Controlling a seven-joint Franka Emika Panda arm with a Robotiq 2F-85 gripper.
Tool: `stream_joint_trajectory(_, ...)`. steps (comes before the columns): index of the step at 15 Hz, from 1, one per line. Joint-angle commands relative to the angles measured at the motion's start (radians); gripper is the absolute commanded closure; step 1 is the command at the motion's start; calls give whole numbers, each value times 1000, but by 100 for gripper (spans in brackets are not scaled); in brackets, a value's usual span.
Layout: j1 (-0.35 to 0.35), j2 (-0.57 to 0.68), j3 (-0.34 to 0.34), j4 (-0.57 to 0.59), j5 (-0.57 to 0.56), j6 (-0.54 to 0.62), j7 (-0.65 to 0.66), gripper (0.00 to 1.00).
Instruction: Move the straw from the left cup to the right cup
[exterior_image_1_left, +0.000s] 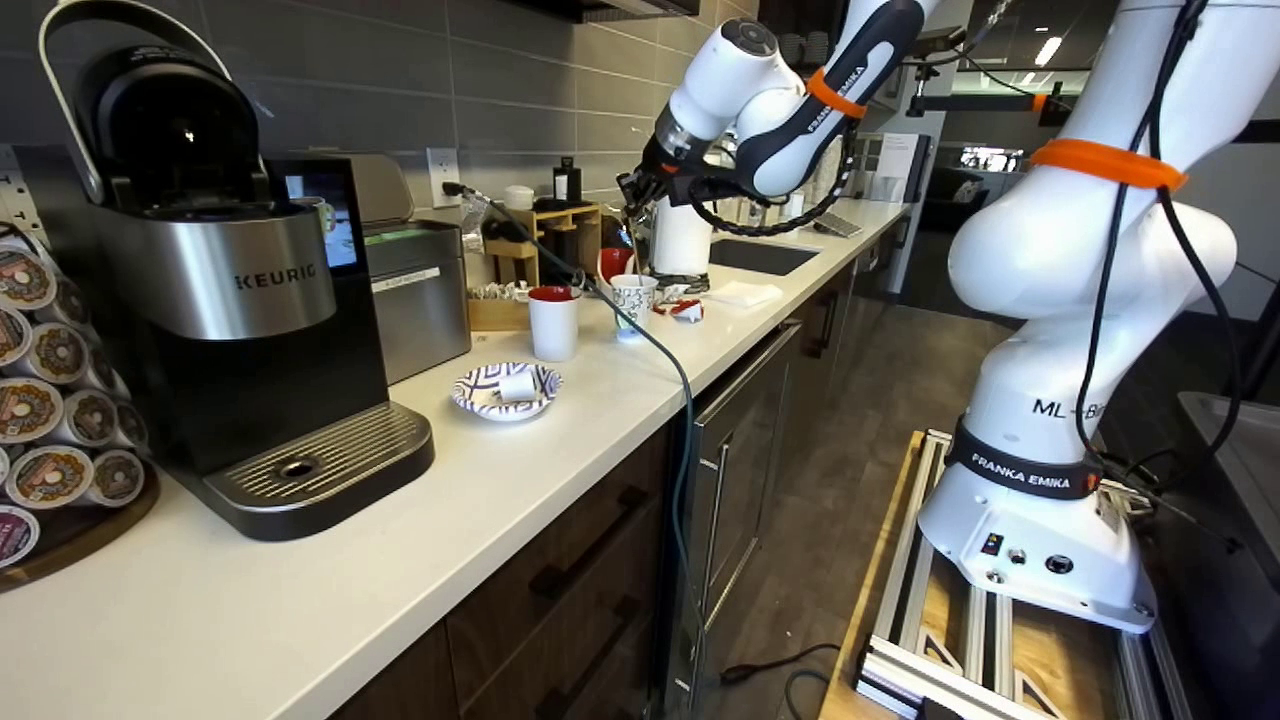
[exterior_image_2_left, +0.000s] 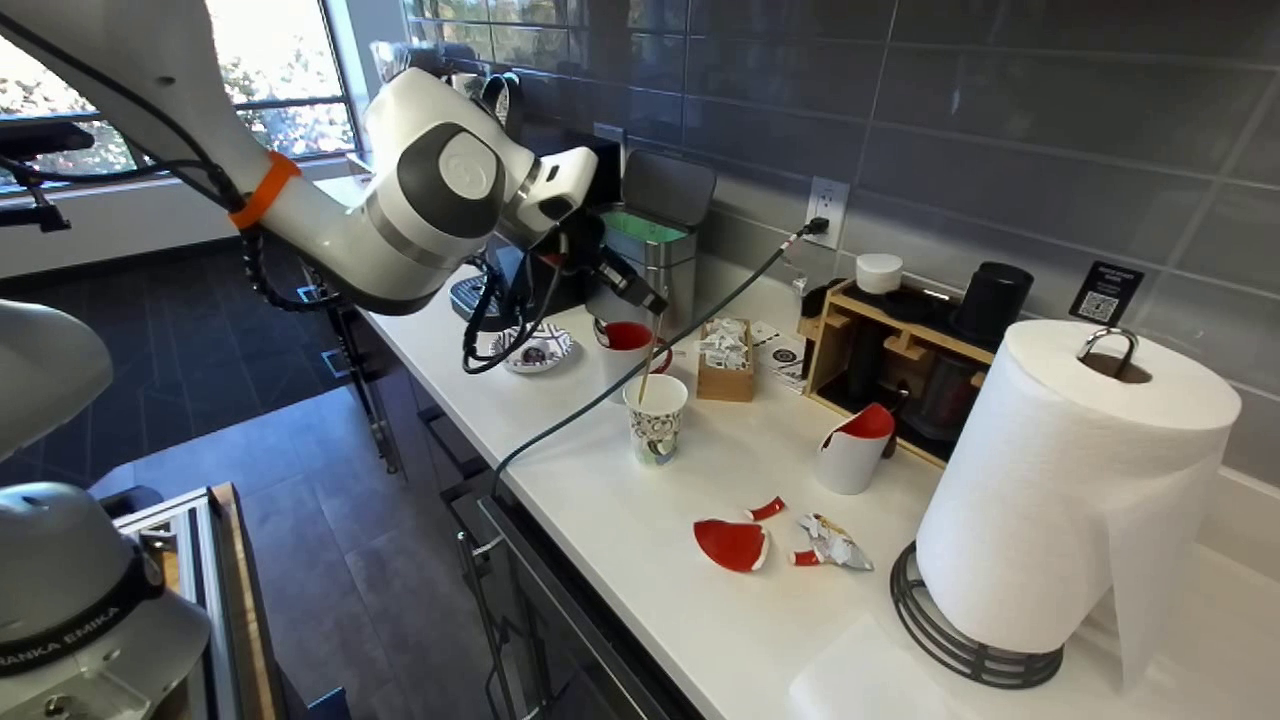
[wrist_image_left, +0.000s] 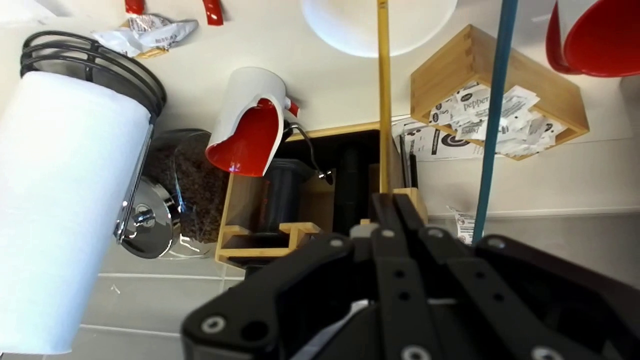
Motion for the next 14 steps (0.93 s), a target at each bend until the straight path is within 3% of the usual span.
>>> stream_joint_trajectory(1, -30, 43, 36, 35, -87, -20, 88, 71)
stream_joint_trajectory(7, -27, 61, 40, 70, -152, -25, 161, 26)
stream_joint_trajectory(11, 7, 35, 40, 32, -61, -10, 73, 1)
stream_joint_trajectory(13, 56, 60, 33, -23, 70, 6, -90, 0)
stream_joint_trajectory(14, 218, 73, -103, -48, 123, 1, -166, 0)
